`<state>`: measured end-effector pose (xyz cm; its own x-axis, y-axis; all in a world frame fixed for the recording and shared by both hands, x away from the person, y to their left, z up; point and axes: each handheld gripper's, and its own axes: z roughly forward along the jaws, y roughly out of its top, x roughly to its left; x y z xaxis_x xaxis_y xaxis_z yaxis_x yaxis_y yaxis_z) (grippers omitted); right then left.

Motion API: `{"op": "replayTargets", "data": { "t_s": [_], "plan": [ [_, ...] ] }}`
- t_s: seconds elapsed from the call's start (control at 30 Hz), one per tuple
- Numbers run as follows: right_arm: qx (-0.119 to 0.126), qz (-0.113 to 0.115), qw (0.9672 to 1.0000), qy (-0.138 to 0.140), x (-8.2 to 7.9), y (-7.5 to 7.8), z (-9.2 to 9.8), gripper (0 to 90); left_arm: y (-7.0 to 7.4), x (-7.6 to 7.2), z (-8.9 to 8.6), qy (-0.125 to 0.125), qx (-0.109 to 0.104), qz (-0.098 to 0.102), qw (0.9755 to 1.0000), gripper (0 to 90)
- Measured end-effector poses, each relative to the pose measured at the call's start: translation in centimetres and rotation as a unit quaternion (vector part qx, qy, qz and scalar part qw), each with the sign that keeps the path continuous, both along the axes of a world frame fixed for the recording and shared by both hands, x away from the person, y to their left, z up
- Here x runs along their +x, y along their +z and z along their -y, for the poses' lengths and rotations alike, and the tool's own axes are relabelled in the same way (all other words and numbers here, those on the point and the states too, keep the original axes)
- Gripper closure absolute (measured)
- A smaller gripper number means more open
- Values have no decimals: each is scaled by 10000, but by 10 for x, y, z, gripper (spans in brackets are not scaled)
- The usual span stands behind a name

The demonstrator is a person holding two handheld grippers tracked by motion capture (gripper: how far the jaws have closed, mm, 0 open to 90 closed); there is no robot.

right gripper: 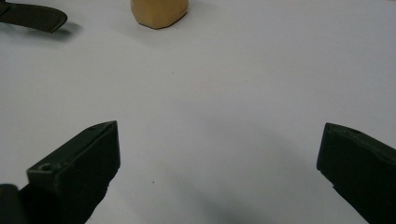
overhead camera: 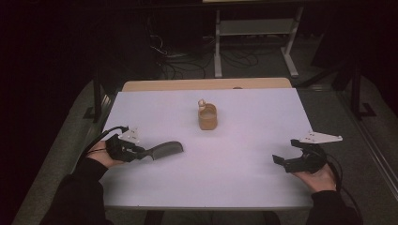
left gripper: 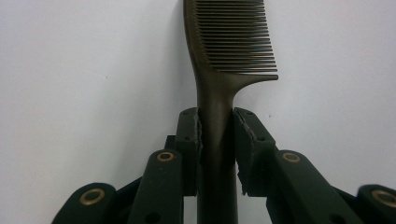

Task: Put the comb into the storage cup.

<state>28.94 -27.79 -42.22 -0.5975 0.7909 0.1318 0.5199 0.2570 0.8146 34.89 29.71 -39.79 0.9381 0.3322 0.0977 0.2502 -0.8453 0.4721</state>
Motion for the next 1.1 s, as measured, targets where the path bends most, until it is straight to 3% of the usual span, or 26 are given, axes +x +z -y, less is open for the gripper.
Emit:
{"op": "replayTargets", "data": {
  "t_s": [0.43, 0.7, 1.1],
  "plan": [
    [11, 5, 10000, 1, 0, 0, 0, 0, 20, 0, 6, -56, -155, 288, 9994, 734],
    [14, 4, 10000, 5, 0, 0, 0, 0, 34, 4, 14, -107, -189, 355, 9991, 733],
    [14, 10, 10000, 9, 0, 1, 0, 0, 62, 8, 25, -208, -326, 664, 9970, 733]
  ]
}}
